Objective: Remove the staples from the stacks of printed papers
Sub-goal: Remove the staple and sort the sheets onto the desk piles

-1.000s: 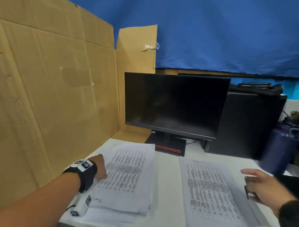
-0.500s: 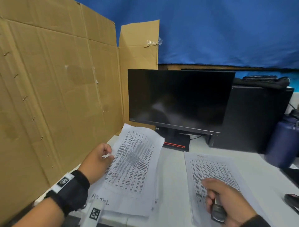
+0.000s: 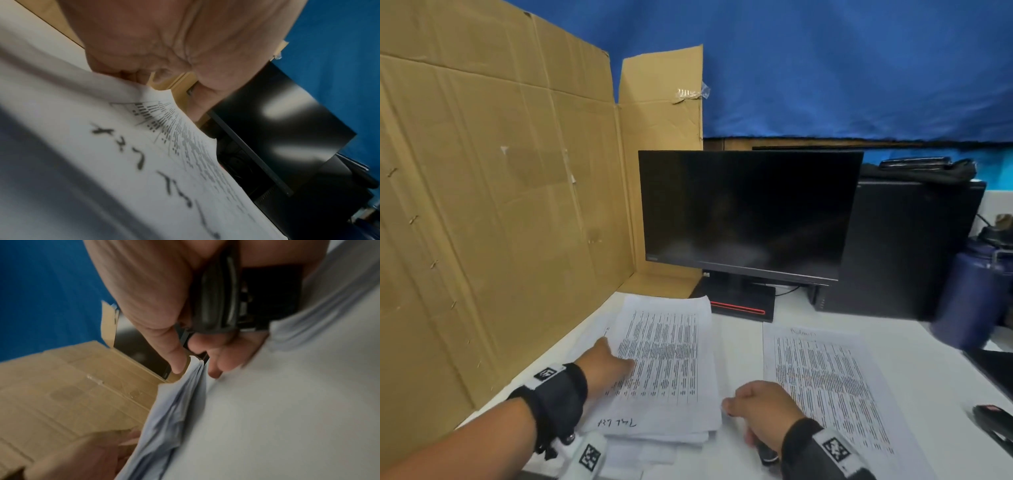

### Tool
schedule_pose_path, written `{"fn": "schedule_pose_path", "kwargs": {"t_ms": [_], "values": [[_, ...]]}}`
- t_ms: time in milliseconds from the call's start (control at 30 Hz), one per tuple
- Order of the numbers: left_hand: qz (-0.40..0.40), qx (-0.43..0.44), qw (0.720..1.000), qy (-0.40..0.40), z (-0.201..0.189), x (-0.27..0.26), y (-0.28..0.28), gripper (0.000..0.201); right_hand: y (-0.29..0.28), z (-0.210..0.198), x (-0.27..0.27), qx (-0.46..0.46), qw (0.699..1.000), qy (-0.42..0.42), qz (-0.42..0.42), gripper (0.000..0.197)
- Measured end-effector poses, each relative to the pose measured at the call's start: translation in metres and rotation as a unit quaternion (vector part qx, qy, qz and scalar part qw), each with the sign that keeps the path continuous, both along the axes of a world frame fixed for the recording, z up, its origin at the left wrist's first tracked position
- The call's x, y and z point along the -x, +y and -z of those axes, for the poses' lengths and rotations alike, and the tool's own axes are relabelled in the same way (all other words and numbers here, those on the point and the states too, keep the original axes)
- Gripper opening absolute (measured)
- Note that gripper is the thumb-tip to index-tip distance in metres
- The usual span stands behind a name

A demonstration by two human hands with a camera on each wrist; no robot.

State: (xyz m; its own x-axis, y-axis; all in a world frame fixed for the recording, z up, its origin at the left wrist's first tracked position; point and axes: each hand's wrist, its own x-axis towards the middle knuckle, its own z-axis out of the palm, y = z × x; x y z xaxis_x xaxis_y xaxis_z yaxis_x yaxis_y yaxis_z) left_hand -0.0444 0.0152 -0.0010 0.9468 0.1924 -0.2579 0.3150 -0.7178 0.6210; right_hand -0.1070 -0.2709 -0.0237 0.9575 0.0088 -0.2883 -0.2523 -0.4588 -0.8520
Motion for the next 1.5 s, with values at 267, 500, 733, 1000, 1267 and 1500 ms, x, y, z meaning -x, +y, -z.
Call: {"fn": "schedule_pose_path", "kwargs": {"t_ms": [267,500,733,1000,1267,1500], "values": [[0.013,-0.085,0.994,0.066,-0.005,-0.017,-0.02,0.02,0.007,-0.004,-0.004,0.042,0.999,0.002,-0.02,0.041],[0.0,-0.124,0.99,0.069,0.002,-0.02,-0.008,0.049,0.008,-0.01,-0.017,0.013,1.0,-0.024,-0.002,0.01],[-0.026,-0.084,0.995,0.046,-0.008,-0.031,0.004,0.034,0.014,-0.007,-0.026,0.014,0.998,0.059,-0.017,0.04],[-0.018,0.066,0.998,0.016,-0.008,-0.025,0.001,0.036,0.013,-0.02,-0.02,0.036,0.999,0.004,-0.04,0.028],[0.073,0.262,0.96,-0.062,-0.029,0.039,-0.047,0.014,-0.092,-0.082,0.034,-0.011,1.0,0.004,-0.007,0.012],[0.292,-0.025,0.948,-0.121,-0.002,0.079,-0.093,0.022,-0.197,-0.07,0.049,0.299,0.952,0.071,-0.01,0.036]]}}
